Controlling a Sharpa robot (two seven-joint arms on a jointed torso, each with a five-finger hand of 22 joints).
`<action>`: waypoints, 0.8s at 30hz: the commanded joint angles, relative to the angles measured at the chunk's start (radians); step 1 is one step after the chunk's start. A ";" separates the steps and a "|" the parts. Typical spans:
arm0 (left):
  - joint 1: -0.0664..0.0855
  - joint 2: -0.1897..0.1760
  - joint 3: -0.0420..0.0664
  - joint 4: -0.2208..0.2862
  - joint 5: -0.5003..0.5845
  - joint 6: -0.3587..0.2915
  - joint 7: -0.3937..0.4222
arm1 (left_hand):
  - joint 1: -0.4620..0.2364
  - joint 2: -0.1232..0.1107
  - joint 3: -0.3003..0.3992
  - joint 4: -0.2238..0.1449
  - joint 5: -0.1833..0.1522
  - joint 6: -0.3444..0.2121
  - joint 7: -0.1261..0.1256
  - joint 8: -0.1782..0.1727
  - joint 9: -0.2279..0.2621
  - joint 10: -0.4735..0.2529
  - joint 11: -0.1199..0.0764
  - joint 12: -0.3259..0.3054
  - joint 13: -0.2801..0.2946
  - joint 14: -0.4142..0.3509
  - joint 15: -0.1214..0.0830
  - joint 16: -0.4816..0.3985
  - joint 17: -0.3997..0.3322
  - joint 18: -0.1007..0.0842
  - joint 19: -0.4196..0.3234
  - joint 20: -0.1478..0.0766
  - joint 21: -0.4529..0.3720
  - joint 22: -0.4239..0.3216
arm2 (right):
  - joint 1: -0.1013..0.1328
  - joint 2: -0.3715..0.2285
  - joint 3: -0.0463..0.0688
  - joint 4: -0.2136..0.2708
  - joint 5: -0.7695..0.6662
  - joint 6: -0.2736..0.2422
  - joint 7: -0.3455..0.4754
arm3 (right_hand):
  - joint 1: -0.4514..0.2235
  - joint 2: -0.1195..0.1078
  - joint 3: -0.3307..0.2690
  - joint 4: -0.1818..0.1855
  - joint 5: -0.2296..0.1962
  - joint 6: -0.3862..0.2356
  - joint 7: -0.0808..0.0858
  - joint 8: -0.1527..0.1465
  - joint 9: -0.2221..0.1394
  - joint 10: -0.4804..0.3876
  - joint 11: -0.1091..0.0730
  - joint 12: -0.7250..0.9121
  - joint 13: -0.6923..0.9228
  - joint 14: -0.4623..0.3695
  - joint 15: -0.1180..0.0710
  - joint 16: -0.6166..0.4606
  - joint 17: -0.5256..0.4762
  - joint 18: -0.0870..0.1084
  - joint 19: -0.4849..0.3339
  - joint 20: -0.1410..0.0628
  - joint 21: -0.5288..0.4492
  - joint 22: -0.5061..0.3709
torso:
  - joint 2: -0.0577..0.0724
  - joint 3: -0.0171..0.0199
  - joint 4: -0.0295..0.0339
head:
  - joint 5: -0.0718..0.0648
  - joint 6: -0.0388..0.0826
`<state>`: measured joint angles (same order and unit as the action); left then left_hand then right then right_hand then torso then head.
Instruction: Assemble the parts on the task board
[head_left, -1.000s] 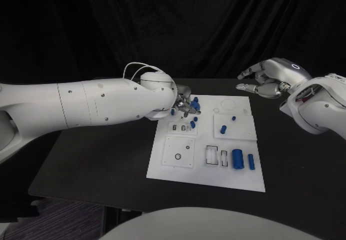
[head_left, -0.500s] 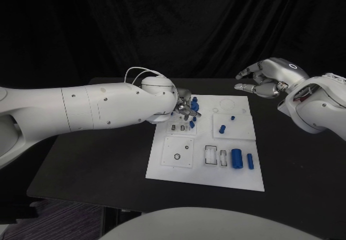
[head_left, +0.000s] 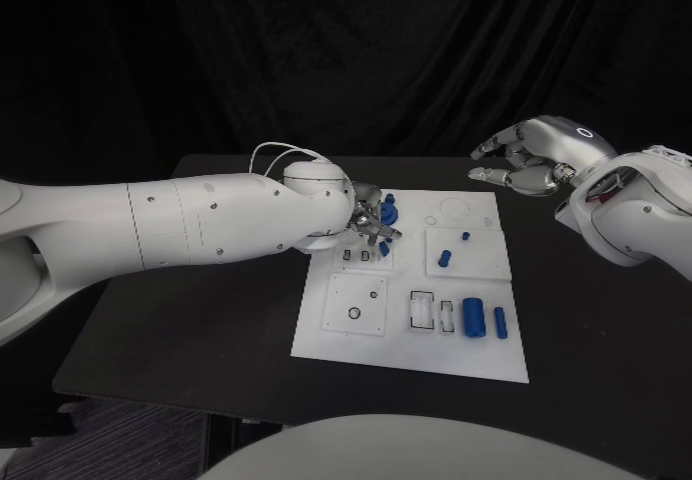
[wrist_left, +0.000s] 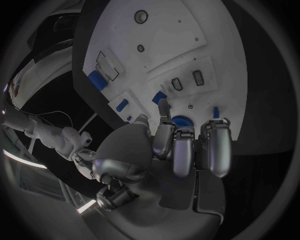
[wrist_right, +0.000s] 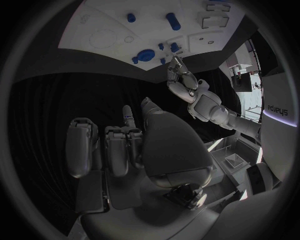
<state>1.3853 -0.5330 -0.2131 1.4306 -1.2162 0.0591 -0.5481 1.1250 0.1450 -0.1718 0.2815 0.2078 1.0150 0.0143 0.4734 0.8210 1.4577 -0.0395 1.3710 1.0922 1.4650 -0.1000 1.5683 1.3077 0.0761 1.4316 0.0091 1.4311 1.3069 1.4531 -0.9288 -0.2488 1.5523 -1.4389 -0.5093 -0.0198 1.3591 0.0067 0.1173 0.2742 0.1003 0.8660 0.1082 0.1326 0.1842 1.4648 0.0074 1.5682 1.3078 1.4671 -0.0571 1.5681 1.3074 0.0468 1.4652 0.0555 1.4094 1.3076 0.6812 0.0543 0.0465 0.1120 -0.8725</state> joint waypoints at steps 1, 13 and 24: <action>-0.003 0.005 0.001 -0.006 0.006 -0.009 0.011 | 0.003 0.011 -0.001 0.004 0.001 0.007 -0.003 -0.005 0.001 0.113 -0.017 0.200 0.479 0.106 -0.007 0.003 0.263 -0.013 0.005 -0.002 -0.004 -0.001 | -0.002 0.001 0.001 -0.001 -0.001 0.014 -0.012 | -0.002 0.007 -0.002 -0.003 0.004 0.005 0.002 -0.006 0.000 0.106 0.008 0.003 0.263 0.102 0.009 -0.002 0.259 -0.007 0.027 0.006 -0.004 0.210 | -0.001 0.0001 -0.0013 | -0.002 0.000; -0.016 0.016 0.001 -0.031 0.006 -0.009 0.024 | 0.012 0.013 0.006 -0.002 0.008 0.008 -0.001 -0.037 0.000 0.113 -0.015 0.200 0.479 0.106 -0.006 0.003 0.263 -0.011 -0.003 -0.003 -0.014 -0.012 | -0.002 0.005 0.001 -0.005 -0.001 0.030 -0.010 | -0.002 0.008 -0.002 -0.003 0.005 0.004 0.002 -0.007 -0.001 0.106 0.008 0.003 0.263 0.102 0.009 -0.003 0.258 -0.006 0.026 0.006 -0.006 0.210 | -0.001 -0.0006 -0.0013 | -0.003 0.000; -0.025 0.025 0.001 -0.045 0.006 -0.005 0.028 | 0.013 0.014 0.007 -0.002 0.010 0.007 0.001 -0.047 -0.002 0.113 -0.014 0.200 0.479 0.106 -0.005 0.003 0.263 -0.010 -0.005 -0.002 -0.016 -0.014 | -0.003 0.004 0.001 -0.003 -0.001 0.045 -0.010 | -0.001 0.009 -0.001 -0.004 0.005 0.004 0.002 -0.008 -0.001 0.106 0.008 0.003 0.263 0.101 0.009 -0.006 0.256 -0.006 0.024 0.006 -0.009 0.209 | 0.000 0.0008 -0.0024 | -0.007 0.000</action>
<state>1.3640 -0.5116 -0.2132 1.3873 -1.2158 0.0566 -0.5392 1.1338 0.1539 -0.1689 0.2786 0.2116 1.0187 0.0107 0.4298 0.8207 1.4536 -0.0354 1.3733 1.0922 1.4650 -0.0998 1.5682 1.3077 0.0763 1.4316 0.0092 1.4187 1.2929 1.4525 -0.9247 -0.2488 1.5486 -1.4386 -0.4767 -0.0195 1.3591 0.0067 0.1173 0.2742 0.1001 0.8660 0.1082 0.1286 0.1841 1.4649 0.0073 1.5682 1.3078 1.4671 -0.0571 1.5680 1.3074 0.0468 1.4652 0.0555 1.4045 1.3075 0.6807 0.0547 0.0452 0.1058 -0.8725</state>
